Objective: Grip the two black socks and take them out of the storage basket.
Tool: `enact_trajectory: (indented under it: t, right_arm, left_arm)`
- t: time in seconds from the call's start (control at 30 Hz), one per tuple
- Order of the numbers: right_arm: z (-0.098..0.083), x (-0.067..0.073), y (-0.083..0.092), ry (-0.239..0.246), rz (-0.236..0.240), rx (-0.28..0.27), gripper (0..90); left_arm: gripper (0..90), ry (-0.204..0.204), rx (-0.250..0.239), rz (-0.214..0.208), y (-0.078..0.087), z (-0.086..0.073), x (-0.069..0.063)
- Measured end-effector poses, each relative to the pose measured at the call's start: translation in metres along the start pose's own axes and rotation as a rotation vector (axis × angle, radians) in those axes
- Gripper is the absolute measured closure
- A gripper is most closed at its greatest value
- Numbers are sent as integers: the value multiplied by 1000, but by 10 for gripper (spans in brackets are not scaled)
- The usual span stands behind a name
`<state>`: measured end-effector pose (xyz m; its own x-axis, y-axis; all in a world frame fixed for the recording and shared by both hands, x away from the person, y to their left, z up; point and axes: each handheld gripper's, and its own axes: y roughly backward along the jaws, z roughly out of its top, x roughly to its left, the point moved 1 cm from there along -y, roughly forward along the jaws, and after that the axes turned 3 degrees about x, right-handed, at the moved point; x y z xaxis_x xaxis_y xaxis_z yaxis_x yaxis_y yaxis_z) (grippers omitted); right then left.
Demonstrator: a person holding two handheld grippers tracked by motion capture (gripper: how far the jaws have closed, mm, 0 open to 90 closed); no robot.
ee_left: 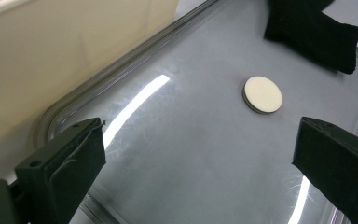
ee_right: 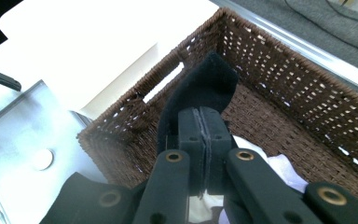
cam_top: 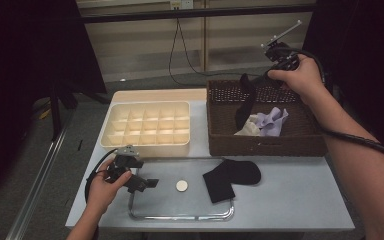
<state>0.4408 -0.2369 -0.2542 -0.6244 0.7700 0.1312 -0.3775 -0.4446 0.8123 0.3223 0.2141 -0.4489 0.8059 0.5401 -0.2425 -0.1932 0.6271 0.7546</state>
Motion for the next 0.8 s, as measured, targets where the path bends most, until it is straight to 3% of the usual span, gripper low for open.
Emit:
enact_trajectory:
  t: [0.5,0.8]
  right_arm:
    - [19,19,44,18,-2,-44,887]
    - [18,36,71,33,4,-77,887]
  left_arm:
    - [21,-2,-4,-8,0,1,-2]
    - [20,-8,1,-3,-1,1,-3]
